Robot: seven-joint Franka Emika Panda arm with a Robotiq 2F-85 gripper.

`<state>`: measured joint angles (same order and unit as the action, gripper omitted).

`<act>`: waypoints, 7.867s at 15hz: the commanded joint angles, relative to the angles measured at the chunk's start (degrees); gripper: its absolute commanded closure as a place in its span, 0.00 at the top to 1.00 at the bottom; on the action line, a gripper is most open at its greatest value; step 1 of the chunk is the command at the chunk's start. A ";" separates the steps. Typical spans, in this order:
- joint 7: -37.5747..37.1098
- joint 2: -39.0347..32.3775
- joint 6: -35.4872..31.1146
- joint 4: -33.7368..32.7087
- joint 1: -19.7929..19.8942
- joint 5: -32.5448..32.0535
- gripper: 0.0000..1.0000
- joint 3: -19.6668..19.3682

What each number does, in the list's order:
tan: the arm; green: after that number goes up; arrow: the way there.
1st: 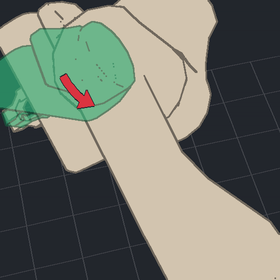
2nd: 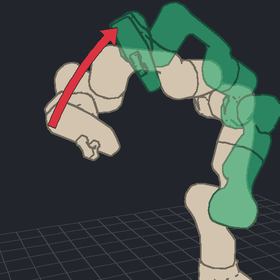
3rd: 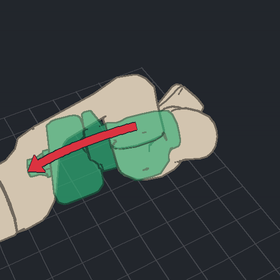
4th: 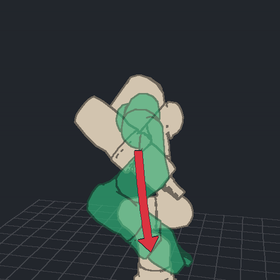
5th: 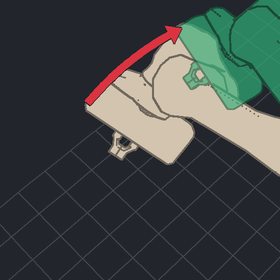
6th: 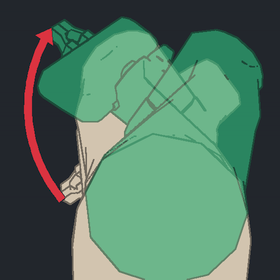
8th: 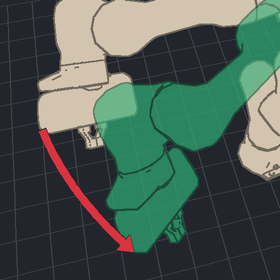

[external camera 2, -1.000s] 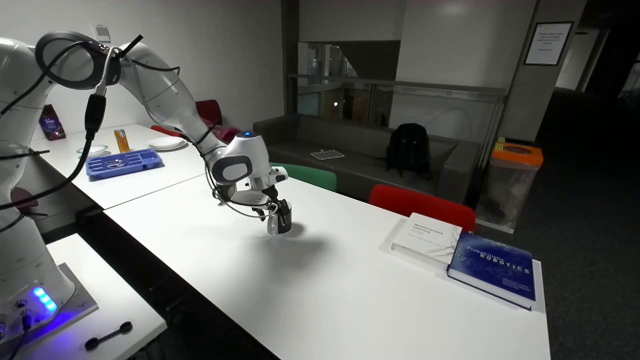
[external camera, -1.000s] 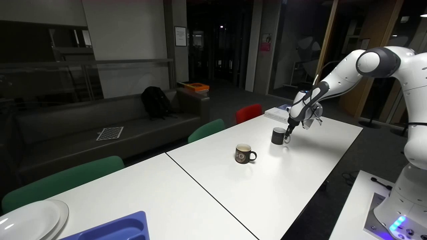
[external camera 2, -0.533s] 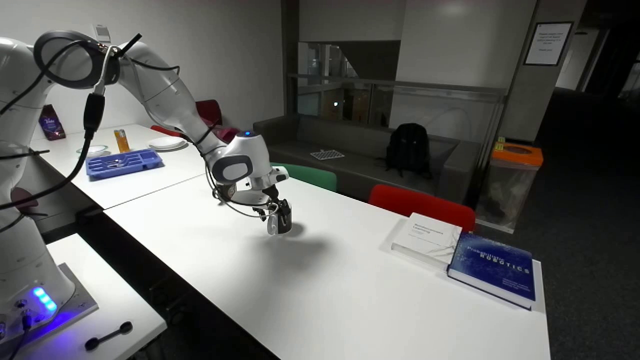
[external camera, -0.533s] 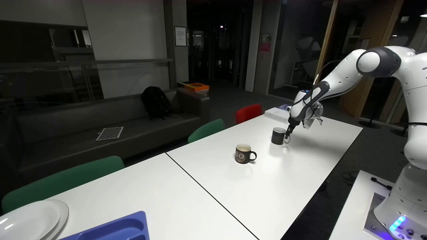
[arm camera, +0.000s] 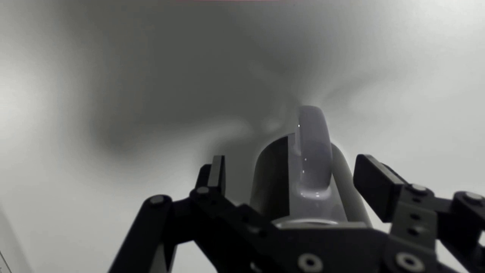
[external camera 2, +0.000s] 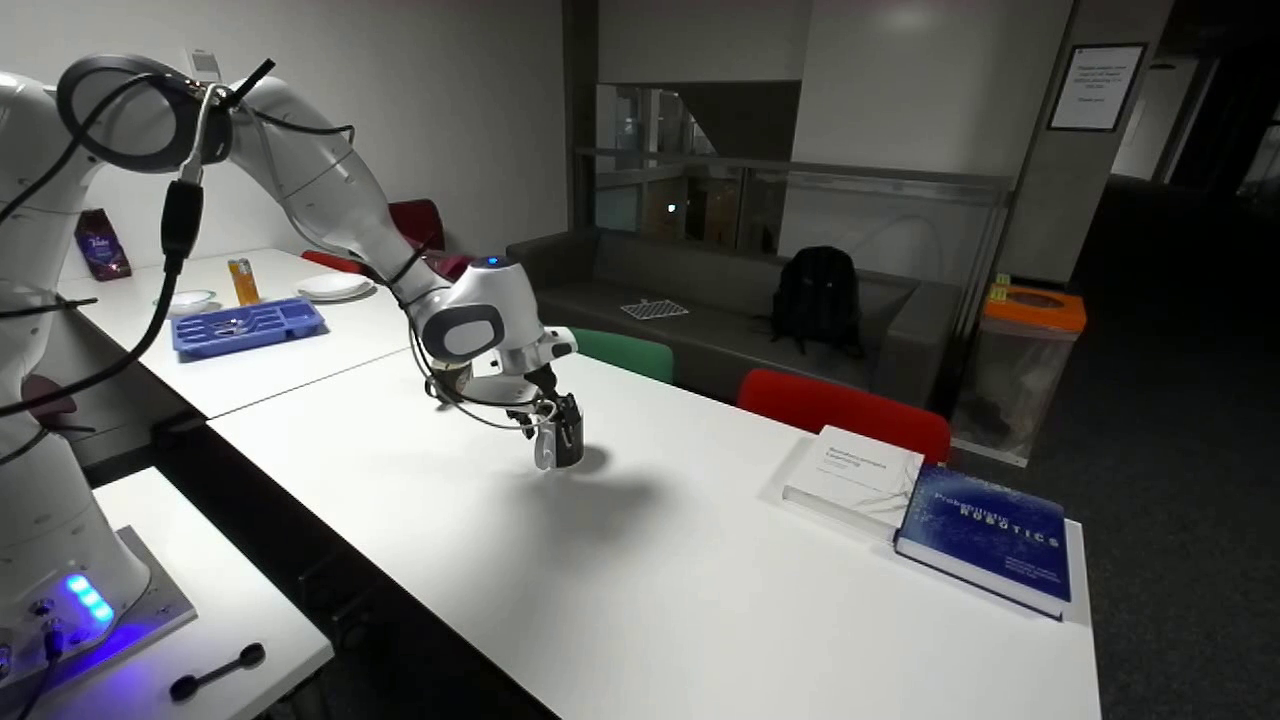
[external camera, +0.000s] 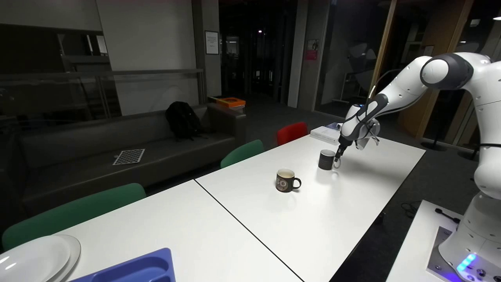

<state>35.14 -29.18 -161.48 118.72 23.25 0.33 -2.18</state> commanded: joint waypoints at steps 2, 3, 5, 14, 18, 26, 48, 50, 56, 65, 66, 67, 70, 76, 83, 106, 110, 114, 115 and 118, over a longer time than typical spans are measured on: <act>-0.05 3.53 0.84 2.53 0.20 -1.69 0.86 -0.07; 0.08 3.45 0.88 2.40 0.13 -1.81 0.85 -0.04; 0.42 3.39 0.94 2.27 0.20 -1.94 0.61 0.18; 1.62 2.85 1.12 1.79 0.45 -2.39 0.29 1.14; 1.97 2.89 1.03 1.84 0.37 -2.53 0.03 1.29; 2.47 4.19 0.12 3.31 1.14 -1.83 0.05 1.58; 8.34 9.86 -4.14 7.21 7.32 7.73 0.05 8.07; 7.42 10.68 -3.68 6.83 5.83 6.55 0.05 6.83; 3.38 13.60 -1.50 5.04 -1.24 0.55 0.05 1.38; -7.68 13.97 3.43 -0.43 -11.14 -13.66 0.05 -4.40; -8.54 13.93 3.87 -0.95 -11.84 -14.85 0.05 -4.56; -9.08 13.94 4.09 -1.28 -12.40 -15.85 0.05 -4.62; -10.50 13.79 3.92 -1.98 -13.85 -18.10 0.05 -4.69; -11.18 13.62 3.13 -2.49 -16.04 -18.91 0.05 -4.01; -10.20 12.77 3.04 -4.37 -18.34 -20.07 0.05 -3.07; -3.26 11.42 2.34 -3.77 -18.77 -18.42 0.20 2.32; -3.25 11.38 2.35 -3.84 -18.76 -18.42 0.05 2.32; -3.84 10.68 2.85 -3.86 -19.33 -19.33 0.05 1.97; -4.35 10.59 2.74 -3.92 -19.53 -19.56 0.05 1.72; -8.84 11.10 1.48 -3.44 -21.56 -22.99 0.05 -0.70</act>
<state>31.18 -20.13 -159.19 115.25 3.93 -18.29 -0.25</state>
